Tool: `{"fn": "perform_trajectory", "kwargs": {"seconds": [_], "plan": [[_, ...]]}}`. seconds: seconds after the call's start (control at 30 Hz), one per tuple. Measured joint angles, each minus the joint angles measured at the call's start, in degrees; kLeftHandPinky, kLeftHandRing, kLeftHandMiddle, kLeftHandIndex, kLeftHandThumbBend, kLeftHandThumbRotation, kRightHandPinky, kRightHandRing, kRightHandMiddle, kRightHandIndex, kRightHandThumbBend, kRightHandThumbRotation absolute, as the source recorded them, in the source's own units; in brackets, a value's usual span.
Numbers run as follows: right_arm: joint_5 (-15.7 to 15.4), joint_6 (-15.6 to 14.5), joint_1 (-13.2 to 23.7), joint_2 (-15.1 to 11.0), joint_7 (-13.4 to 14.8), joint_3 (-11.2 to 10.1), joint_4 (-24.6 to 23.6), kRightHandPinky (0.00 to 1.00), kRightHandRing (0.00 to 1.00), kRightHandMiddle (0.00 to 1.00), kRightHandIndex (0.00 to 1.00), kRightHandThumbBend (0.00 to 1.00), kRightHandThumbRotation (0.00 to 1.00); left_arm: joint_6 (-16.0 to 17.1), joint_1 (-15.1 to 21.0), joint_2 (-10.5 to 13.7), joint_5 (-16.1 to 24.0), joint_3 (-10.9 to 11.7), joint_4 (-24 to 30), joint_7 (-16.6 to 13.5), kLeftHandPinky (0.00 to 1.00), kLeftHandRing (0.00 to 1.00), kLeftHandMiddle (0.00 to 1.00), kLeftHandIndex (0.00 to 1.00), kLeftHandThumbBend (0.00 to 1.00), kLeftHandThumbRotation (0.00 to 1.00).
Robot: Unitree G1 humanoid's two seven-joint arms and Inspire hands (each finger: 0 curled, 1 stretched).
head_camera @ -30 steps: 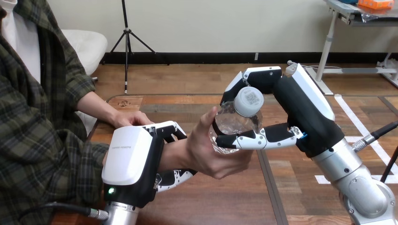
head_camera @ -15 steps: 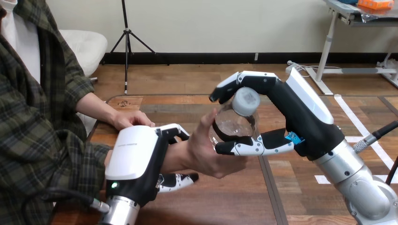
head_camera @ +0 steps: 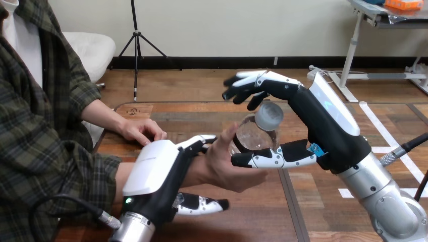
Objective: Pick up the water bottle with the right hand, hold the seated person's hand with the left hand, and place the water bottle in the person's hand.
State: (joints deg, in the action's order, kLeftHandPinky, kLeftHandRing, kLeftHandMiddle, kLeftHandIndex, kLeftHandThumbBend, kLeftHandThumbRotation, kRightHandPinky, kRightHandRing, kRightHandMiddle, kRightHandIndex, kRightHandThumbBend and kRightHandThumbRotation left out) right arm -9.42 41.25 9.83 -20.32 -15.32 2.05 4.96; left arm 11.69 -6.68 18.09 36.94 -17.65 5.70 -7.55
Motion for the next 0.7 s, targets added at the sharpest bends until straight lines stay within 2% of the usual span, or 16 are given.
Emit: {"fn": "perform_trajectory", "kwargs": {"seconds": [0.3, 0.47, 0.7], "plan": [[0.0, 0.2, 0.0, 0.0, 0.5, 0.0, 0.0, 0.98, 1.0, 1.0, 0.93, 0.8, 0.09, 4.7, -0.1, 0.4, -5.1, 0.2, 0.0, 3.8, 1.0, 1.0, 1.0, 1.0, 0.99, 0.3], [0.1, 0.3, 0.0, 0.1, 0.6, 0.0, 0.0, 0.98, 1.0, 1.0, 0.93, 0.79, 0.1, 7.7, -0.1, 0.3, -7.0, -0.2, 0.0, 5.5, 1.0, 1.0, 1.0, 1.0, 1.0, 0.34], [0.2, 0.4, 0.0, 0.2, 0.8, 0.0, 0.0, 0.98, 1.0, 1.0, 0.94, 0.77, 0.1, 9.9, -0.2, 0.3, -8.5, -0.5, 0.0, 7.7, 1.0, 1.0, 1.0, 1.0, 1.0, 0.37]]}}
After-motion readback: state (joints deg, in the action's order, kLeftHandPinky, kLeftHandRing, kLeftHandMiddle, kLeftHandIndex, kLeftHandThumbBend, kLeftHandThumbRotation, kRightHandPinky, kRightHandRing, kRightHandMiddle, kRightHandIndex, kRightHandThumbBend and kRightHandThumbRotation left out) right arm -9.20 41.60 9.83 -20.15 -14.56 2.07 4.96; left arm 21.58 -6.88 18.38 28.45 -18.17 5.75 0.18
